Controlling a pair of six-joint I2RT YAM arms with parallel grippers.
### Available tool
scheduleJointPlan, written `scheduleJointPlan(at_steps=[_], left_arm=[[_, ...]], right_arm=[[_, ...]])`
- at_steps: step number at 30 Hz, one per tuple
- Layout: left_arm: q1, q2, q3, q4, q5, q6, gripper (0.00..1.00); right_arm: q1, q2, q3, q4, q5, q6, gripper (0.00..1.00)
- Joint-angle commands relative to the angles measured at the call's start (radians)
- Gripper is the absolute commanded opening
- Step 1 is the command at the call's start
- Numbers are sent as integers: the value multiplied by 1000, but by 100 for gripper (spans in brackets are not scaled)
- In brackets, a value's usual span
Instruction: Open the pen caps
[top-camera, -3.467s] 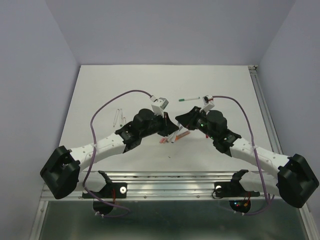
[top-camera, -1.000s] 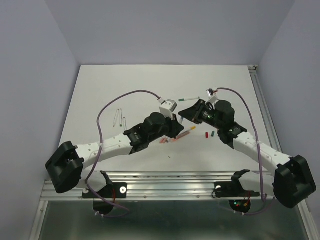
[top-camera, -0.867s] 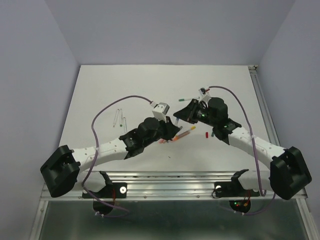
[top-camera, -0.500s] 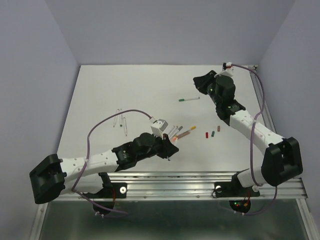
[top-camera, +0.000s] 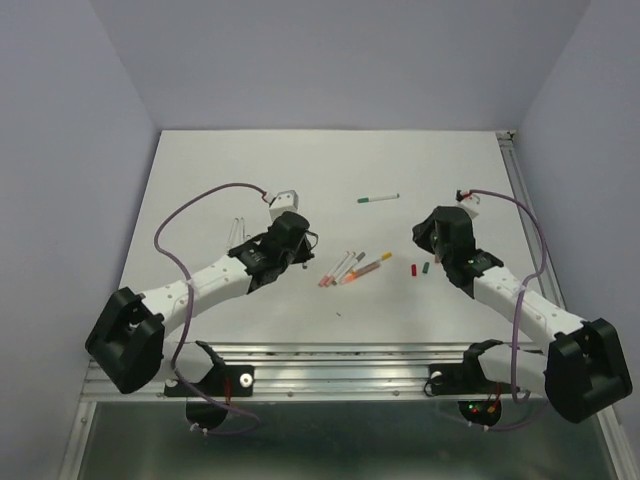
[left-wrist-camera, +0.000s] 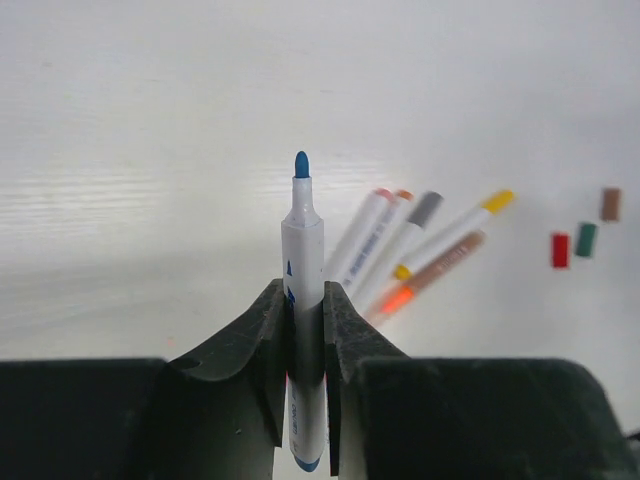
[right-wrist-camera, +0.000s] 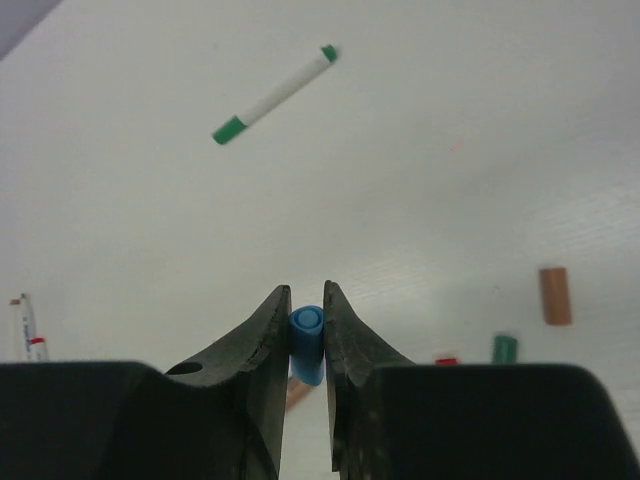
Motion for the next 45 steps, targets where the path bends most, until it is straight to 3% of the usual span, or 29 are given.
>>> scheduleJointPlan(at_steps=[1, 12, 18, 28, 33, 37, 38, 39, 42, 44, 45], left_arm=[[77, 104, 102, -179, -159, 20, 0], [192, 316, 202, -262, -228, 41, 2], [209, 338, 194, -288, -262, 35, 12], [226, 347, 183, -293, -244, 52, 50], [227, 323, 180, -296, -231, 55, 58], [226, 274, 174, -280, -188, 75, 63], [226, 260, 168, -271, -176, 81, 64], [226, 244, 160, -256, -158, 98, 66], [226, 151, 115, -191, -63, 136, 77], [226, 114, 96, -141, 19, 155, 99], [224, 82, 82, -106, 73, 176, 99]], right_arm=[[2, -39, -63, -131, 153, 29, 4], [-4, 145, -46, -147, 147, 35, 4], [-7, 200, -30, -156, 187, 31, 8], [-7, 208, -18, -164, 157, 22, 19], [-7, 195, -11, -188, 149, 28, 25], [-7, 166, -9, -193, 132, 31, 33], [-7, 162, -9, -194, 131, 32, 42], [-7, 154, -9, -197, 129, 32, 44], [-7, 129, 3, -225, 132, 38, 57], [-8, 102, 8, -234, 126, 35, 63], [-7, 93, 14, -239, 123, 29, 72]])
